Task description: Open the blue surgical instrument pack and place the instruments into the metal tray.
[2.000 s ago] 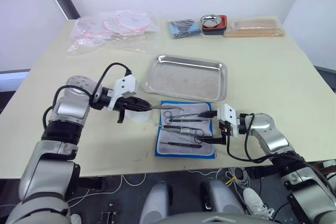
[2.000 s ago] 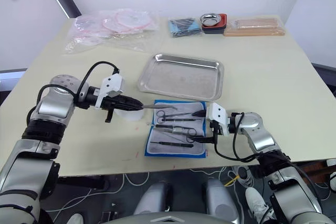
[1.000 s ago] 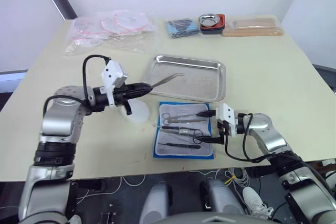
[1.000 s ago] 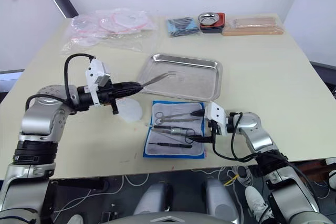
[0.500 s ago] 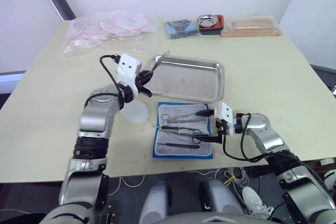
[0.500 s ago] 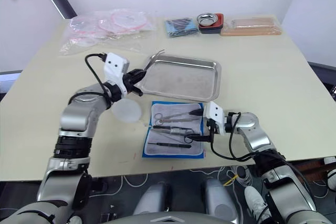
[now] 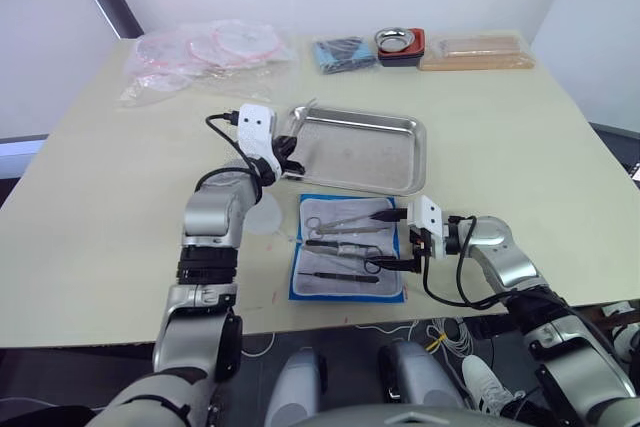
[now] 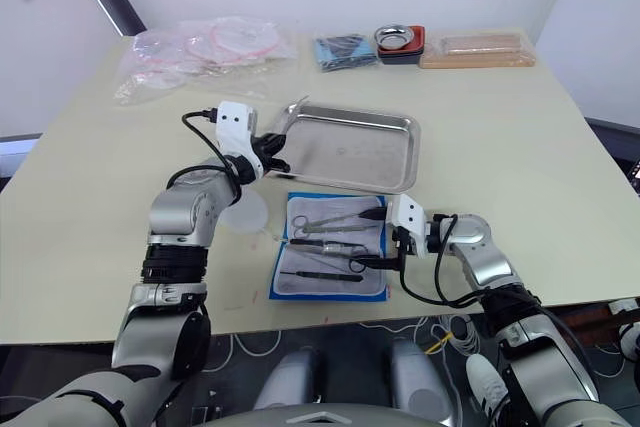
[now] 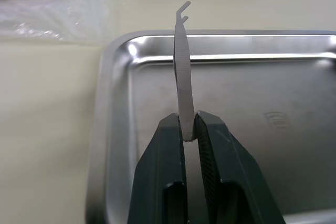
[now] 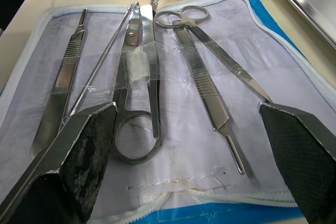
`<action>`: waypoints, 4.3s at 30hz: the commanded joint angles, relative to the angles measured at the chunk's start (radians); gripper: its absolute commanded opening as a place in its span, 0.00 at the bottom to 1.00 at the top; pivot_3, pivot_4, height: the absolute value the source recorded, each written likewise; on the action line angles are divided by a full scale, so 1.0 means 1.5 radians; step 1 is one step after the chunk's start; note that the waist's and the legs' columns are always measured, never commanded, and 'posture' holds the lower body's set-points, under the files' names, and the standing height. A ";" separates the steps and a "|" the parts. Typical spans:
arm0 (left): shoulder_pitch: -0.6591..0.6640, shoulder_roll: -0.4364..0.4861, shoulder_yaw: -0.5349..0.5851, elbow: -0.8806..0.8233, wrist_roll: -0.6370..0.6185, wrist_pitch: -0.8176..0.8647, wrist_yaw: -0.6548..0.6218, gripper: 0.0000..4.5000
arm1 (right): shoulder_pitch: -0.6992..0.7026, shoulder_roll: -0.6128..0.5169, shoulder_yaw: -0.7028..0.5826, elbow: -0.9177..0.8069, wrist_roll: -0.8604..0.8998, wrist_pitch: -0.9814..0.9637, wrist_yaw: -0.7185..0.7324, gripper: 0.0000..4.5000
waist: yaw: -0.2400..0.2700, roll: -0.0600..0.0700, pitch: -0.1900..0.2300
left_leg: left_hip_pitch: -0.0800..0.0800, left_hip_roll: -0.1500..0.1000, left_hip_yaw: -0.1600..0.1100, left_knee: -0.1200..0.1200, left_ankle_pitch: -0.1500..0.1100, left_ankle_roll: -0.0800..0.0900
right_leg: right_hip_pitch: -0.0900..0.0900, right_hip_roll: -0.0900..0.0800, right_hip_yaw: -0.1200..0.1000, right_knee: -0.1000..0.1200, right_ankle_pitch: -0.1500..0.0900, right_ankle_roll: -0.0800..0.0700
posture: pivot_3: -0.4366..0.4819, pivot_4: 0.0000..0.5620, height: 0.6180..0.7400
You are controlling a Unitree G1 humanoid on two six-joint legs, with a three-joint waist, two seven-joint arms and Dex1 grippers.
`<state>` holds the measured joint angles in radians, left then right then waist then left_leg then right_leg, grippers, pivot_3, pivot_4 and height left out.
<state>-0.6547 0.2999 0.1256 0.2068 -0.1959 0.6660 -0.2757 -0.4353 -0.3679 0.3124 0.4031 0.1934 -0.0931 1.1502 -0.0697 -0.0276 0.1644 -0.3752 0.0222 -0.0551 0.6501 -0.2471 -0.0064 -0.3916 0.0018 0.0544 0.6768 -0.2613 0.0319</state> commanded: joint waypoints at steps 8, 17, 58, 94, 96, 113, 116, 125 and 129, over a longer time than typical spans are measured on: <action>-0.025 -0.013 -0.024 0.026 0.030 0.014 0.041 0.00 | 0.023 -0.003 0.026 0.080 -0.067 0.015 -0.032 1.00 | 0.000 0.000 0.000 | 0.000 0.000 -0.001 0.000 0.002 -0.003 | 0.000 0.000 -0.001 0.000 0.000 0.000 | 0.48 0.27 1.00; -0.028 -0.031 -0.012 0.049 0.032 0.010 0.064 0.00 | 0.025 -0.002 0.022 0.076 -0.066 0.017 -0.036 1.00 | 0.000 0.000 0.000 | 0.000 0.000 -0.002 -0.001 0.002 -0.003 | 0.000 0.000 -0.002 0.000 0.000 0.000 | 0.48 0.27 1.00; 0.146 0.177 -0.040 -0.150 -0.081 -0.224 -0.401 0.99 | 0.040 -0.012 0.016 0.077 -0.059 0.016 -0.019 1.00 | 0.000 0.000 0.001 | 0.000 0.000 -0.001 -0.002 0.002 -0.004 | 0.000 -0.001 -0.001 -0.001 -0.002 -0.003 | 0.48 0.27 1.00; 0.257 0.456 0.019 -0.166 -0.242 -0.282 -0.852 0.99 | 0.037 -0.050 0.003 0.087 -0.045 -0.012 0.057 1.00 | 0.020 0.002 0.002 | -0.003 0.002 0.000 -0.009 0.002 -0.004 | -0.002 -0.009 -0.006 -0.011 -0.001 -0.005 | 0.48 0.27 1.00; 0.251 0.453 0.015 -0.159 -0.238 -0.287 -0.851 0.99 | 0.039 -0.050 -0.001 0.086 -0.039 -0.011 0.066 1.00 | 0.021 0.002 0.002 | -0.003 0.002 0.000 -0.009 0.002 -0.003 | -0.002 -0.009 -0.007 -0.012 -0.001 -0.005 | 0.48 0.27 1.00; 0.188 0.427 -0.035 -0.094 -0.214 -0.322 -0.878 0.99 | 0.102 -0.078 -0.021 0.007 -0.004 0.015 0.101 1.00 | 0.032 0.000 0.002 | -0.005 0.000 0.002 -0.009 0.002 -0.003 | -0.002 -0.008 -0.008 -0.013 -0.001 -0.004 | 0.48 0.27 1.00; 0.174 0.421 -0.048 -0.076 -0.207 -0.337 -0.883 0.99 | 0.112 -0.083 -0.021 -0.005 -0.003 0.018 0.101 1.00 | 0.038 0.000 0.002 | -0.005 0.000 0.002 -0.009 0.002 -0.003 | -0.002 -0.008 -0.008 -0.013 -0.002 -0.004 | 0.48 0.27 1.00; 0.157 0.439 -0.092 -0.061 -0.250 -0.366 -0.893 0.99 | 0.122 -0.069 -0.015 -0.004 -0.017 0.002 0.072 1.00 | 0.038 -0.001 0.002 | -0.005 0.000 0.002 -0.009 0.002 -0.003 | -0.002 -0.008 -0.009 -0.013 -0.002 -0.004 | 0.48 0.27 1.00; 0.149 0.440 -0.118 -0.065 -0.255 -0.374 -0.893 0.99 | 0.119 -0.059 -0.012 -0.003 -0.017 0.002 0.067 1.00 | 0.037 -0.001 0.002 | -0.005 0.000 0.002 -0.009 0.002 -0.003 | -0.002 -0.008 -0.009 -0.012 -0.002 -0.004 | 0.48 0.27 1.00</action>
<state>-0.4102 0.9501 -0.0433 0.1271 -0.5587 0.1269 -1.5604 -0.3198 -0.4599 0.2331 0.3130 0.2346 -0.1319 1.2542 -0.0136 -0.0290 0.1668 -0.3828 0.0220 -0.0518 0.6362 -0.2446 -0.0106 -0.3942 -0.0095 0.0416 0.6584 -0.2641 0.0257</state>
